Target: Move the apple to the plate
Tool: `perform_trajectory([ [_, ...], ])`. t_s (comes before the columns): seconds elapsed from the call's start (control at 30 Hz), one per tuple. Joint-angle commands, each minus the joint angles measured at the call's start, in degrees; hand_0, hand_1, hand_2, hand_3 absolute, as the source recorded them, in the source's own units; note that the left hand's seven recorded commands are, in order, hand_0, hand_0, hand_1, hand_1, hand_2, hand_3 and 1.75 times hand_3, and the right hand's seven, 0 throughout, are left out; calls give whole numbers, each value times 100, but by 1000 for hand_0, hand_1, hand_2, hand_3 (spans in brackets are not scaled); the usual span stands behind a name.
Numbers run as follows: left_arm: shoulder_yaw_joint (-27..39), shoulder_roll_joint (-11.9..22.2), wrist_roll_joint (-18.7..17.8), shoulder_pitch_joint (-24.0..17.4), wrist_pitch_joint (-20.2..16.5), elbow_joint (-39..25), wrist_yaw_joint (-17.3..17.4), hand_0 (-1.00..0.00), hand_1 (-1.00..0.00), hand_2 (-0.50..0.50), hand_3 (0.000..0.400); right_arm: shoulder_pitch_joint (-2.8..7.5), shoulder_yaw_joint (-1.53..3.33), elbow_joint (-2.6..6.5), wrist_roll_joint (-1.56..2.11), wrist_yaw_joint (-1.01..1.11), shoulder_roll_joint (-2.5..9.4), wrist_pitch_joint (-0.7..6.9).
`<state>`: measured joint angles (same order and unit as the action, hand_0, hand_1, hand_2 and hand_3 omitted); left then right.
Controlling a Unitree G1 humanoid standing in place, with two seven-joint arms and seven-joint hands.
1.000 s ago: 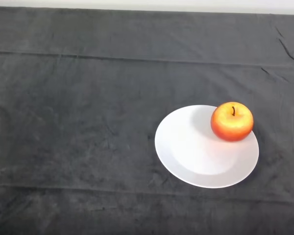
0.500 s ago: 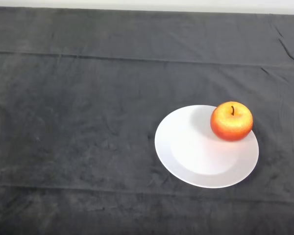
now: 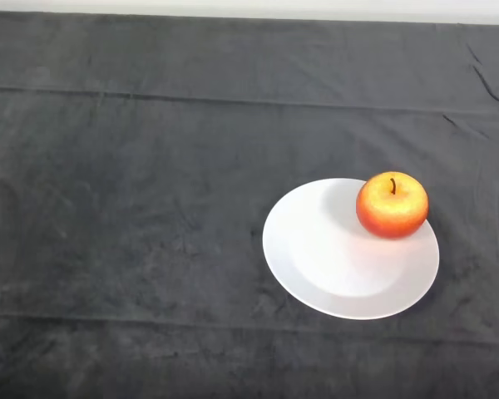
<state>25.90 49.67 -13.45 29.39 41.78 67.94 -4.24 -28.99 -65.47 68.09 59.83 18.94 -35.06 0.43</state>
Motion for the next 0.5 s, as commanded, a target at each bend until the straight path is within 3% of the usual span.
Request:
perform_trajectory([
  [0.03,174,218,17,20,52,191,46,0,0,0,0,0,-52,-18,70,71,-177,4],
  [0.5,215,218,46,23,37,197,37,0,0,0,0,0,-52,-16,69,72,-177,4],
])
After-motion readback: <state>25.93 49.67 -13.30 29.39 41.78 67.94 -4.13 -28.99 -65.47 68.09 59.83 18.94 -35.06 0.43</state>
